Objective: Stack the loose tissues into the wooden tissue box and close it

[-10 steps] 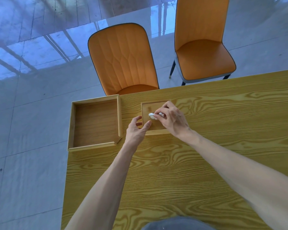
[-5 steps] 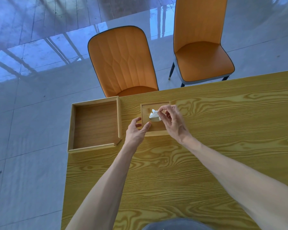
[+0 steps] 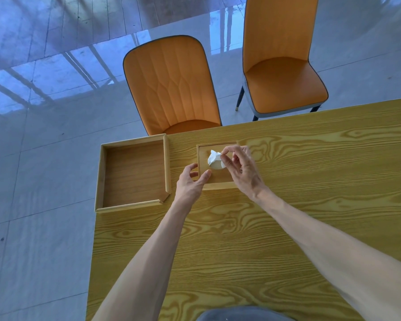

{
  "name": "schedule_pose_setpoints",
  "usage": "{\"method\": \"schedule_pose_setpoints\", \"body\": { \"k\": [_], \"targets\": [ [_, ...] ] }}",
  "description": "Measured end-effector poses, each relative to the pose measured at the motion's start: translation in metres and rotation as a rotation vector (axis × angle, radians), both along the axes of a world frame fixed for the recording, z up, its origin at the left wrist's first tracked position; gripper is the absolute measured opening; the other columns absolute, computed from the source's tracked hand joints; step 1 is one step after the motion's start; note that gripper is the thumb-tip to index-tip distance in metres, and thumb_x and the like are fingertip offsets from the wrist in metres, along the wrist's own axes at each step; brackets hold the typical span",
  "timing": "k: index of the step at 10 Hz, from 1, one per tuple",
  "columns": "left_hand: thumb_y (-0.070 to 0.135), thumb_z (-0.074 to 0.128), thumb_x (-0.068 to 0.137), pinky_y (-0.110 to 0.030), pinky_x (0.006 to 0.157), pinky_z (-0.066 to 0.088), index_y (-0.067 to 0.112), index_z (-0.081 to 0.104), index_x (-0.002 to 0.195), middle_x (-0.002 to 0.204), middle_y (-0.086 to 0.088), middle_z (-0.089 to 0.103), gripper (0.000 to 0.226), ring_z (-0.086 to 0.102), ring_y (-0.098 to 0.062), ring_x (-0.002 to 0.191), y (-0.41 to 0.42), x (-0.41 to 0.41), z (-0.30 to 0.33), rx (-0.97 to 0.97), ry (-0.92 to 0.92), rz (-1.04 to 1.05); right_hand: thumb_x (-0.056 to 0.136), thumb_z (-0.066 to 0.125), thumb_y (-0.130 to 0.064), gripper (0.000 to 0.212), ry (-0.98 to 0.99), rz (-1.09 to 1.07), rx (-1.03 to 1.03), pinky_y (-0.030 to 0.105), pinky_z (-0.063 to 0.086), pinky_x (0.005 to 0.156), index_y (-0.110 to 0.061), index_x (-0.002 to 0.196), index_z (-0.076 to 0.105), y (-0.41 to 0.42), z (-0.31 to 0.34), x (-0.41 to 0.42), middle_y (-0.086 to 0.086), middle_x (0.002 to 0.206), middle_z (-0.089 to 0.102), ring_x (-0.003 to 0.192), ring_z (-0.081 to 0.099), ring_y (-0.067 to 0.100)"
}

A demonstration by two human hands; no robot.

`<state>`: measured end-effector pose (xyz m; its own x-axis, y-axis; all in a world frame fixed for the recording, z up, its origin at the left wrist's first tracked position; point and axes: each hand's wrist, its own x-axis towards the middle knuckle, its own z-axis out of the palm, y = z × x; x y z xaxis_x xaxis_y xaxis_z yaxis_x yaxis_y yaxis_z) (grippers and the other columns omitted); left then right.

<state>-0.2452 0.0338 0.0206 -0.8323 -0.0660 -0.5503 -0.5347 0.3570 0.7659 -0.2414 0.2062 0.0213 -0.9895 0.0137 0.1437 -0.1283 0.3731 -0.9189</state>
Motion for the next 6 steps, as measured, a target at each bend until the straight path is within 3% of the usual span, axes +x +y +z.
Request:
{"method": "schedule_pose_setpoints", "body": {
  "k": [2, 3, 4, 5, 6],
  "targets": [
    [0.045, 0.073, 0.085, -0.047, 0.095, 0.055, 0.026, 0.046, 0.142, 0.123, 0.000, 0.057, 0.066, 0.062, -0.022, 0.112, 0.000, 0.000, 0.001, -0.003, -0.001, -0.003, 0.098, 0.059, -0.025, 0.008, -0.019, 0.001, -0.035, 0.008, 0.044, 0.073, -0.024, 0.106, 0.057, 0.000, 0.001, 0.001, 0.019, 0.100, 0.056, 0.081, 0.049, -0.003],
    [0.050, 0.070, 0.086, -0.047, 0.098, 0.054, 0.025, 0.044, 0.144, 0.131, -0.005, 0.057, 0.069, 0.061, -0.023, 0.113, -0.001, -0.002, 0.004, -0.044, -0.038, -0.028, 0.099, 0.052, -0.035, 0.015, -0.085, -0.075, -0.065, 0.015, 0.046, 0.078, -0.026, 0.111, 0.053, 0.003, 0.007, 0.005, 0.007, 0.104, 0.056, 0.091, 0.055, 0.010],
    [0.055, 0.063, 0.089, -0.047, 0.098, 0.052, 0.024, 0.042, 0.146, 0.131, -0.003, 0.061, 0.068, 0.062, -0.024, 0.111, -0.003, -0.005, 0.014, -0.150, -0.058, -0.144, 0.101, 0.045, -0.035, 0.023, -0.095, -0.144, 0.001, 0.017, 0.044, 0.078, -0.019, 0.114, 0.056, 0.011, 0.013, 0.010, 0.002, 0.104, 0.056, 0.091, 0.053, 0.004],
    [0.052, 0.054, 0.094, -0.043, 0.100, 0.049, 0.022, 0.042, 0.146, 0.131, -0.003, 0.063, 0.061, 0.061, -0.024, 0.115, -0.005, -0.008, 0.026, -0.327, -0.078, -0.327, 0.103, 0.044, -0.034, 0.026, -0.097, -0.204, 0.233, 0.026, 0.053, 0.074, -0.017, 0.108, 0.063, 0.026, 0.014, 0.012, 0.002, 0.103, 0.066, 0.090, 0.061, 0.011],
    [0.050, 0.048, 0.098, -0.041, 0.097, 0.050, 0.018, 0.056, 0.135, 0.126, -0.004, 0.065, 0.049, 0.060, -0.027, 0.116, -0.007, -0.007, 0.046, -0.520, -0.073, -0.444, 0.101, 0.043, -0.038, 0.031, -0.175, -0.093, 0.421, 0.038, 0.058, 0.069, -0.019, 0.103, 0.068, 0.038, 0.025, 0.013, 0.000, 0.095, 0.073, 0.088, 0.068, 0.018]
  ]
}}
